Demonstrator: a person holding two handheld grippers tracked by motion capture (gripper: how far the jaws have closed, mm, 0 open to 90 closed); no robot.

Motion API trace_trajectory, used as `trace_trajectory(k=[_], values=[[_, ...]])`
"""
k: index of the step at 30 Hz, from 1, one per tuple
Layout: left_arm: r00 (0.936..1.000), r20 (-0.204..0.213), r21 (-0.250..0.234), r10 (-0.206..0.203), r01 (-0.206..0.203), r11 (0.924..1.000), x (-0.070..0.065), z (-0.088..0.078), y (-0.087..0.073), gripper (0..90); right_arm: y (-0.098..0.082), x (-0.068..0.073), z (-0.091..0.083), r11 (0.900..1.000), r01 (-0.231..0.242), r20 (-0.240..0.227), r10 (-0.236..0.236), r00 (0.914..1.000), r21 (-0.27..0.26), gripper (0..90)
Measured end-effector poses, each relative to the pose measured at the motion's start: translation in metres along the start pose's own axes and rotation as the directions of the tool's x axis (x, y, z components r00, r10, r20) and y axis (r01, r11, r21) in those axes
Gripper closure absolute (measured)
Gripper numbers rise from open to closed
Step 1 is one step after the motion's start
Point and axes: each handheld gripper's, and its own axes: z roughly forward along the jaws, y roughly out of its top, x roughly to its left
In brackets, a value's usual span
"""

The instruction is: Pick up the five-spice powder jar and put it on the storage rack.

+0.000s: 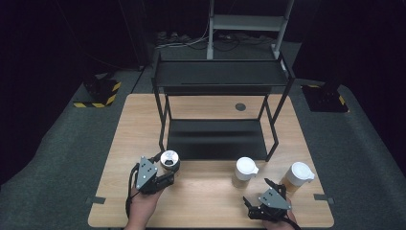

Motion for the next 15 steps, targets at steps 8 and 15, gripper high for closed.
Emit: trace_trajectory(k=[8, 15], values=[[0.9999, 0.011, 0.004, 0.003, -0.003, 1.0000, 0.000, 0.013, 0.009, 34.5, 0.000, 0.000, 0.000, 1.000, -0.003, -0.001, 0.003, 1.0000, -0.002, 0.0], [0.9999, 0.017, 0.017, 0.000, 0.000, 0.9999, 0.001, 0.026, 0.014, 34.5, 0.000, -0.001, 0.000, 1.000, -0.005, -0.001, 0.004, 1.0000, -0.002, 0.0]])
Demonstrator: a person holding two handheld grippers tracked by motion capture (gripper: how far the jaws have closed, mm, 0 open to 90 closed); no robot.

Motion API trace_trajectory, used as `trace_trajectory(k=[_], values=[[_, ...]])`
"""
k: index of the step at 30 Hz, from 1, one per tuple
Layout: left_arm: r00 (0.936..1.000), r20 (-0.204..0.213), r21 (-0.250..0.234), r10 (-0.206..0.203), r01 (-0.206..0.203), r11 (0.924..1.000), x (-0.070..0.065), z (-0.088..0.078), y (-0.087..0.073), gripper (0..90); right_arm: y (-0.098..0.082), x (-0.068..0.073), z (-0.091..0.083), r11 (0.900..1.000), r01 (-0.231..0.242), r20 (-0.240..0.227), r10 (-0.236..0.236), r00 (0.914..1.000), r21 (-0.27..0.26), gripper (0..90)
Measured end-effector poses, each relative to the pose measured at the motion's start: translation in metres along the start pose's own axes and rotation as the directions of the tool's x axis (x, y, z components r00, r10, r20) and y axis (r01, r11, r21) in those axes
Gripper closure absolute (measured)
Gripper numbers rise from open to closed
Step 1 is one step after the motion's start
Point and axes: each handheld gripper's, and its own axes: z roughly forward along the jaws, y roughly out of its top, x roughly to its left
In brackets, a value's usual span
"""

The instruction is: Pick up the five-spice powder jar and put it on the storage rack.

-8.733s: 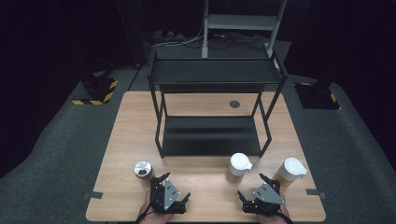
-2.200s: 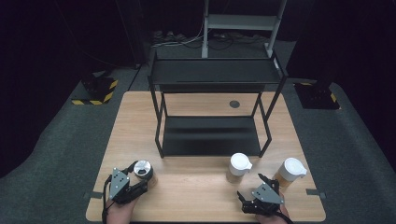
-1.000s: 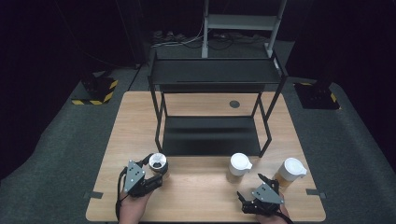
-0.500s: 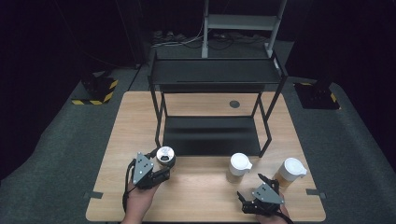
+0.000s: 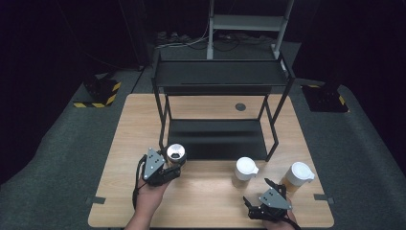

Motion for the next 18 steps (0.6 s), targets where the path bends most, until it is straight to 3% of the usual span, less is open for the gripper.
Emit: trace_trajectory(k=[18], values=[[1.0000, 0.004, 0.029, -0.001, 0.001, 0.9996, 0.003, 0.032, 0.010, 34.5, -0.001, -0.001, 0.000, 1.000, -0.006, -0.003, 0.006, 1.0000, -0.003, 0.0]])
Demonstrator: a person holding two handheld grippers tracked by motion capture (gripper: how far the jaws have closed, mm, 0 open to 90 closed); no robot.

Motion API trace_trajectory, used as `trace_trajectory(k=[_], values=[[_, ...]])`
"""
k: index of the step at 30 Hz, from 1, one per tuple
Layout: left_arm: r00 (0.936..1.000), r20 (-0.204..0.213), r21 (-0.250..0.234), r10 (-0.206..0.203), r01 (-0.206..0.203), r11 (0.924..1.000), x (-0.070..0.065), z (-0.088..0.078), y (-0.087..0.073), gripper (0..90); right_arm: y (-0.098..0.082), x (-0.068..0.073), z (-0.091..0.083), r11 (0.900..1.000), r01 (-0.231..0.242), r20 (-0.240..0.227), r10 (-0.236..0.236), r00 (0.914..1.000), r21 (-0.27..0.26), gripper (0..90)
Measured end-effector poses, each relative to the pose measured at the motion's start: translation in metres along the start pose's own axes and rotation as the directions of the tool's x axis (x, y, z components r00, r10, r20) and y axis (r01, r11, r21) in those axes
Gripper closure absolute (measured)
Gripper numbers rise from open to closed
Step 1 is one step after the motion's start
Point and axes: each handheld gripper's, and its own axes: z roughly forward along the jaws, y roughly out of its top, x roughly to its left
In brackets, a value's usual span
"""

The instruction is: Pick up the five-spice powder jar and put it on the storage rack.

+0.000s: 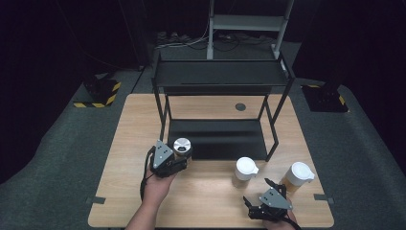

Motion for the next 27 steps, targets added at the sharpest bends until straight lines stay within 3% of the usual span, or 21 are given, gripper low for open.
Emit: trace_trajectory(k=[27], values=[[1.0000, 0.003, 0.031, 0.002, -0.003, 0.9995, 0.001, 0.044, 0.018, 34.5, 0.000, -0.001, 0.000, 1.000, -0.006, -0.003, 0.006, 1.0000, -0.002, 0.0]])
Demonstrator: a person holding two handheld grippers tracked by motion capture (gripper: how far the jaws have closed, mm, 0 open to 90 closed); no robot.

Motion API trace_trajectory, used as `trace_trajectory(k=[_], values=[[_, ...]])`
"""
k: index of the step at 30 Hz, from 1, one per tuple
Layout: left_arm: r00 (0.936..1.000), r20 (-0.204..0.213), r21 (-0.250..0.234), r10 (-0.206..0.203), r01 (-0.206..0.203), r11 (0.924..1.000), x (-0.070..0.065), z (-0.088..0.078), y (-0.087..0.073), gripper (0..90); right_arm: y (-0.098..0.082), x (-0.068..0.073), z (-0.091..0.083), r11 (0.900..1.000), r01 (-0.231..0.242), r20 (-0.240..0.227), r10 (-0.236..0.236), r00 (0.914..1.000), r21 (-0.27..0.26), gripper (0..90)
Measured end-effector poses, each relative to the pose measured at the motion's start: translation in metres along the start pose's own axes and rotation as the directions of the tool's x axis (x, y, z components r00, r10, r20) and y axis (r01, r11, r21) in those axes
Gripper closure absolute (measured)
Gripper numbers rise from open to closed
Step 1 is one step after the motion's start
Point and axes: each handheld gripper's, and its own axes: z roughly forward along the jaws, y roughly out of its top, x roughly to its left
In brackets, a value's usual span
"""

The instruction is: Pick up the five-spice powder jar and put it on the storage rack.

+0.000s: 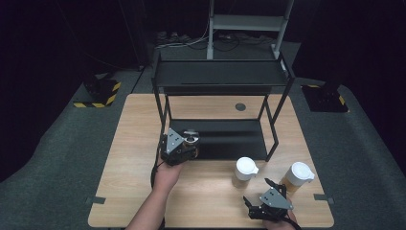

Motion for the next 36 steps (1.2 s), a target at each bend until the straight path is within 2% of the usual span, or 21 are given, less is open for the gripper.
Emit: trace_trajectory(k=[16, 36], values=[[1.0000, -0.004, 0.020, -0.007, 0.007, 0.9998, 0.000, 0.014, -0.001, 34.5, 0.000, 0.000, 0.000, 1.000, 0.003, -0.002, -0.003, 1.0000, -0.002, 0.0], [0.9990, -0.017, 0.045, -0.041, 0.042, 0.9981, 0.003, 0.026, -0.010, 34.5, -0.001, 0.000, 0.000, 1.000, 0.008, -0.003, -0.008, 1.0000, -0.003, 0.0]])
